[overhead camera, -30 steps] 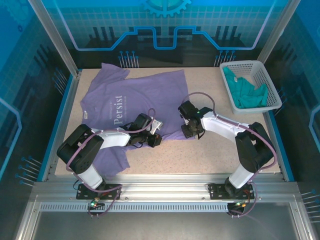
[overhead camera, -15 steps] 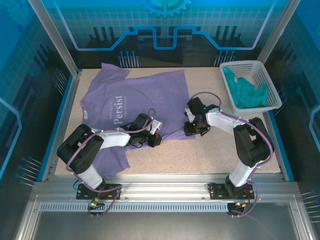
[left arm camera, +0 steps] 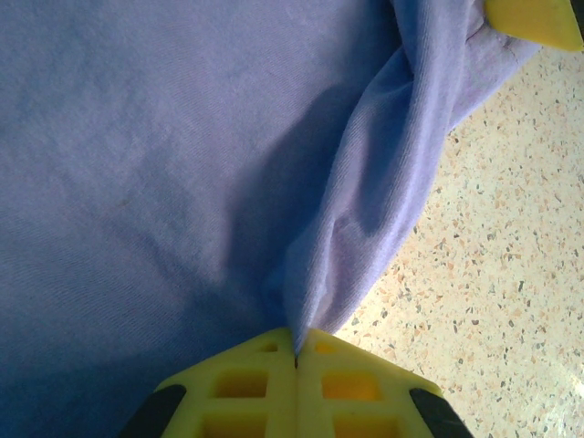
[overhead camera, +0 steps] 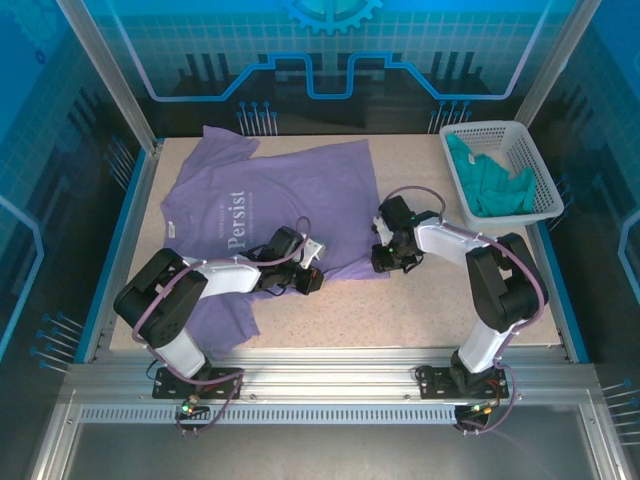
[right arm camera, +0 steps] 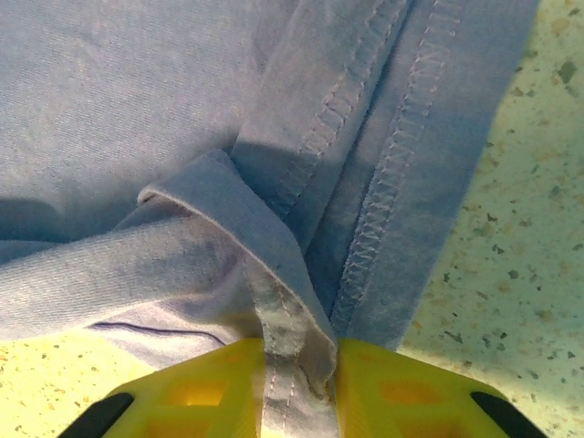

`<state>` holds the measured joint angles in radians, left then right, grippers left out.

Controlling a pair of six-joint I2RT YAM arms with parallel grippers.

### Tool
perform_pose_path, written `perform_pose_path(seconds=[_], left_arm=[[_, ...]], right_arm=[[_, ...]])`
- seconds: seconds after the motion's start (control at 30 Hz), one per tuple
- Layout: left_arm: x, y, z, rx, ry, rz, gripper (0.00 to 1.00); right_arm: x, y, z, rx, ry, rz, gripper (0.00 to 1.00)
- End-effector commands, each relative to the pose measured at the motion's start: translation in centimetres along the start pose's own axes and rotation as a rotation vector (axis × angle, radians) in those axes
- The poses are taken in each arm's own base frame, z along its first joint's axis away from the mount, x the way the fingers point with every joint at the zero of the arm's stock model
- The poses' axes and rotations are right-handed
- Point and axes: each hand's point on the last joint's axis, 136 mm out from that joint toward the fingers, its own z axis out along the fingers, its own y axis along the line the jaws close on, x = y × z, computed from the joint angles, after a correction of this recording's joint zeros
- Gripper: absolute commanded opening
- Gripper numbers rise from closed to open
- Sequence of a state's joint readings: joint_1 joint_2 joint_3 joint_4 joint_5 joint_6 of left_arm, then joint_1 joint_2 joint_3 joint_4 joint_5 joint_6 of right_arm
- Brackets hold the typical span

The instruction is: Fold the inside-out t-shirt

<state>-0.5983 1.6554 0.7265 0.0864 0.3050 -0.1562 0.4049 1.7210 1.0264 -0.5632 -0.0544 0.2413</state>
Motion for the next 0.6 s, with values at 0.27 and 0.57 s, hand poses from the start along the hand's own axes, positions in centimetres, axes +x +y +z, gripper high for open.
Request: perform_pose_path(seconds=[0.27, 0.57], left_arm=[[-0.1, -0.3, 0.1, 0.024, 0.009, 0.004, 0.00], [-0.5, -0.7, -0.3, 0.035, -0.008, -0.001, 0.00]], right_arm=[[0.6, -0.4, 0.7, -0.018, 0.024, 0.016, 0.16], [0.2, -0.6, -2.0, -0.022, -0.047, 0.021, 0.00]])
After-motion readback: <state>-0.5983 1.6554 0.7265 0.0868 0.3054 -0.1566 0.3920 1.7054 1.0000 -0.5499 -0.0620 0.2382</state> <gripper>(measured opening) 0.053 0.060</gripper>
